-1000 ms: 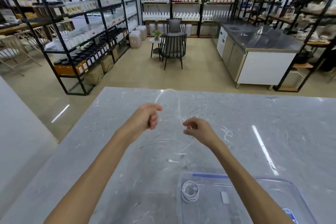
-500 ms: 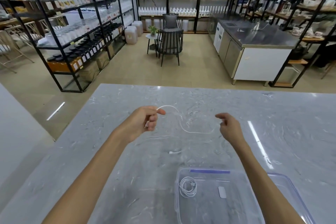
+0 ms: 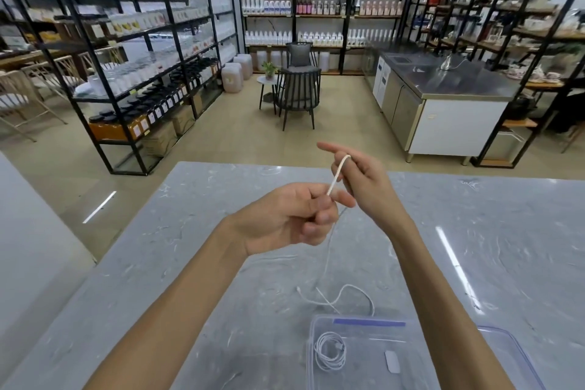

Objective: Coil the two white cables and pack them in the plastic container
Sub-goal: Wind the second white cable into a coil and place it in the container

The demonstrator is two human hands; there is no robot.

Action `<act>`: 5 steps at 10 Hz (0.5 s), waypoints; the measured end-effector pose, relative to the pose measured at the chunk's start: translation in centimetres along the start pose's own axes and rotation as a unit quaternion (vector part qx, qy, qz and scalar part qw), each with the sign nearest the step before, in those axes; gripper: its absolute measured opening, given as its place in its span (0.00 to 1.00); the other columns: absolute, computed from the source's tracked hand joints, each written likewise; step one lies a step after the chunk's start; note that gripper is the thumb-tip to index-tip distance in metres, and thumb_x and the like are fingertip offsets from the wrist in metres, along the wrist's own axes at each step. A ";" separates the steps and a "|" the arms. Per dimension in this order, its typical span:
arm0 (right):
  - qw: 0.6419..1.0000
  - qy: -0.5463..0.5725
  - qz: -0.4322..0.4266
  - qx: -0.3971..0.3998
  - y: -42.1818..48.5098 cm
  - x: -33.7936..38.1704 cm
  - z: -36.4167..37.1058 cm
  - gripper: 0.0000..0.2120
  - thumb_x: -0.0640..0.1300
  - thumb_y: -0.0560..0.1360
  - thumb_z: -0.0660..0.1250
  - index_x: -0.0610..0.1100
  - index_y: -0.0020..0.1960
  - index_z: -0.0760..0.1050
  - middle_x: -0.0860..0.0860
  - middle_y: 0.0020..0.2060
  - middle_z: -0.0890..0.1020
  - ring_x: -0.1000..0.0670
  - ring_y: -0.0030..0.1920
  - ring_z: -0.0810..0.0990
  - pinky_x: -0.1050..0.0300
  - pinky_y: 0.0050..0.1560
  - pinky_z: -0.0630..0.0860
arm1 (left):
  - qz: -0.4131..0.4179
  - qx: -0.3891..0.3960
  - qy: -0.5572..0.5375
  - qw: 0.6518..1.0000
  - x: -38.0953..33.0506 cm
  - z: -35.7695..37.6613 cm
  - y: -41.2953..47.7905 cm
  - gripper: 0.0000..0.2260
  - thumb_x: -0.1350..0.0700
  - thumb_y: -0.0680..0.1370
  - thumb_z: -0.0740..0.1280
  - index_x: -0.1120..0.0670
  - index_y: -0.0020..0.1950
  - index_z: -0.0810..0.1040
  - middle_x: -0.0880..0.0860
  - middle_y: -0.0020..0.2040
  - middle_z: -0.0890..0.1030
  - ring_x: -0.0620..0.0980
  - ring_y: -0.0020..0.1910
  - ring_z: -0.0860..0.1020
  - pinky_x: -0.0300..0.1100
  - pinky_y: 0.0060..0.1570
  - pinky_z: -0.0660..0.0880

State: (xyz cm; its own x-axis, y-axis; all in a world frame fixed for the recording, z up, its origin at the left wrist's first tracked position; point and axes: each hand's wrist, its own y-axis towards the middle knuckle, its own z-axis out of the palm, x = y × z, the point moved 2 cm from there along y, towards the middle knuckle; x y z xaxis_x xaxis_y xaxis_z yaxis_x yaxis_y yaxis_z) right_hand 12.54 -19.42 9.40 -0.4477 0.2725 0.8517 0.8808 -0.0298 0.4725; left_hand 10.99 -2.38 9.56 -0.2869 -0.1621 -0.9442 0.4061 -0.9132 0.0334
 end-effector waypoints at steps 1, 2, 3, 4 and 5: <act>0.997 -0.052 -0.017 0.058 1.0 1.2 0.8 0.14 0.49 0.81 0.57 0.58 0.63 0.77 0.60 0.30 0.77 0.55 0.31 0.72 0.63 0.32 0.71 | -0.001 0.080 -0.041 0.996 -1.3 2.5 0.8 0.14 0.66 0.79 0.56 0.61 0.62 0.74 0.52 0.38 0.73 0.46 0.31 0.72 0.38 0.33 0.70; 0.987 0.081 -0.138 -0.012 0.7 4.4 3.7 0.15 0.30 0.77 0.60 0.45 0.50 0.81 0.48 0.37 0.85 0.59 0.38 0.80 0.59 0.36 0.79 | 0.032 0.004 -0.084 0.996 -3.2 3.1 2.2 0.17 0.68 0.72 0.52 0.62 0.53 0.77 0.54 0.34 0.74 0.48 0.28 0.73 0.39 0.29 0.71; 0.980 0.038 -0.192 -0.031 -2.0 4.8 4.4 0.19 0.34 0.80 0.56 0.50 0.36 0.74 0.51 0.31 0.82 0.57 0.36 0.75 0.60 0.38 0.68 | 0.046 -0.118 -0.124 0.984 -5.0 1.6 3.1 0.13 0.67 0.69 0.50 0.61 0.42 0.73 0.50 0.26 0.67 0.45 0.21 0.65 0.35 0.23 0.59; 0.969 -0.173 0.036 0.172 -5.5 -1.3 3.7 0.11 0.55 0.81 0.54 0.60 0.54 0.75 0.61 0.32 0.81 0.63 0.31 0.76 0.67 0.37 0.69 | -0.018 -0.176 -0.118 0.977 -5.6 -0.8 3.0 0.09 0.62 0.69 0.50 0.58 0.35 0.69 0.48 0.23 0.60 0.45 0.21 0.56 0.38 0.26 0.51; 0.962 -0.183 0.044 0.200 -6.8 -0.2 4.1 0.18 0.57 0.80 0.52 0.57 0.68 0.69 0.61 0.32 0.82 0.63 0.34 0.77 0.72 0.40 0.69 | -0.072 -0.158 -0.143 0.974 -4.4 -1.9 2.8 0.11 0.56 0.73 0.52 0.55 0.32 0.66 0.47 0.23 0.59 0.46 0.24 0.55 0.38 0.25 0.53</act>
State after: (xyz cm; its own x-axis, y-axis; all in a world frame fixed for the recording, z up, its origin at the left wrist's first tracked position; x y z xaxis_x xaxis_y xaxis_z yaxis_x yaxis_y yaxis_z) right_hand 7.22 -15.29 5.09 -0.3490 0.6081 0.7131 0.9343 0.2846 0.2146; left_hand 15.01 -3.52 13.21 -0.5715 -0.1802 -0.8005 0.5780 -0.7809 -0.2369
